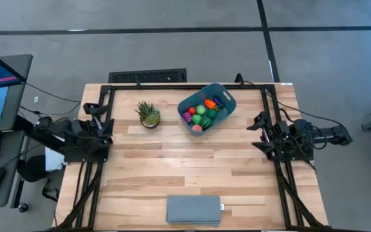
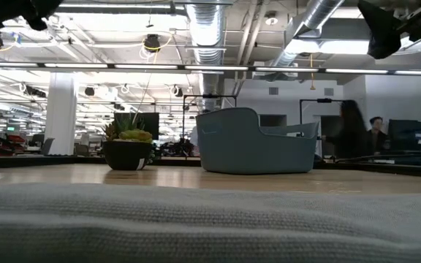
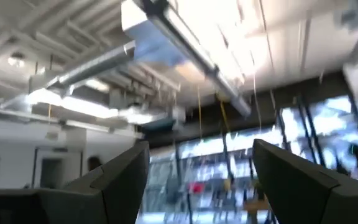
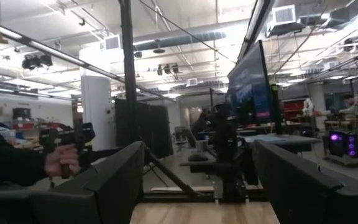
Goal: Pick and placing Produce into tupperware
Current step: Return to Home Position
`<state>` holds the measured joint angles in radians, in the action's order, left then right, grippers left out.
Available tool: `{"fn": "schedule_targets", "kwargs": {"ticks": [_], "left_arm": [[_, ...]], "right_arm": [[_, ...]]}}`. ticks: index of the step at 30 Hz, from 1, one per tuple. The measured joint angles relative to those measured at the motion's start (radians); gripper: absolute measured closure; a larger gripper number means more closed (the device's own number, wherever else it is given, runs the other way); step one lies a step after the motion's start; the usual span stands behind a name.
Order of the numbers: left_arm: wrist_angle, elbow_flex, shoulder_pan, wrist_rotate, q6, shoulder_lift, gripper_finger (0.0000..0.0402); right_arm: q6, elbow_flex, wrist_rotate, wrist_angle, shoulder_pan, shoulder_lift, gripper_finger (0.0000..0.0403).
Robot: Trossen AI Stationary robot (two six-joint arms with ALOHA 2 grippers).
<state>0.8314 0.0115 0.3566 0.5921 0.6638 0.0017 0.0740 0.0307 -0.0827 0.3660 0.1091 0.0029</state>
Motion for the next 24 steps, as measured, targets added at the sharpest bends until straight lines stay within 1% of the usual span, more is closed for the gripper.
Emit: {"fn": "schedule_targets", "kwargs": {"ticks": [2,3,6,10,18,21,24], "left_arm": [[0.035,-0.002,-0.012,-0.032,-0.018,0.000,0.0127],[0.025,-0.002,-0.019,-0.050,-0.041,-0.001,0.0127],[-0.071,-0.002,-0.033,-0.111,-0.132,0.001,0.0127],[-0.166,-0.002,-0.053,-0.154,-0.249,0.002,0.0127],[-0.171,-0.003,-0.115,-0.296,-0.357,0.034,0.0127],[-0.171,-0.003,-0.135,-0.319,-0.380,0.054,0.0127],[-0.203,-0.003,-0.150,-0.286,-0.382,0.054,0.0127]], "right_arm": [[-0.019,0.000,0.012,0.001,0.000,0.000,0.0081],[-0.027,0.000,0.022,0.001,0.000,0.000,0.0081],[-0.046,0.000,0.051,0.008,0.000,0.000,0.0081],[-0.048,0.001,0.056,0.016,0.000,0.000,0.0081],[-0.058,0.002,0.055,0.044,0.002,0.000,0.0081],[-0.072,0.002,0.055,0.059,0.002,0.000,0.0081],[-0.074,0.002,0.055,0.058,0.002,0.000,0.0081]]}}
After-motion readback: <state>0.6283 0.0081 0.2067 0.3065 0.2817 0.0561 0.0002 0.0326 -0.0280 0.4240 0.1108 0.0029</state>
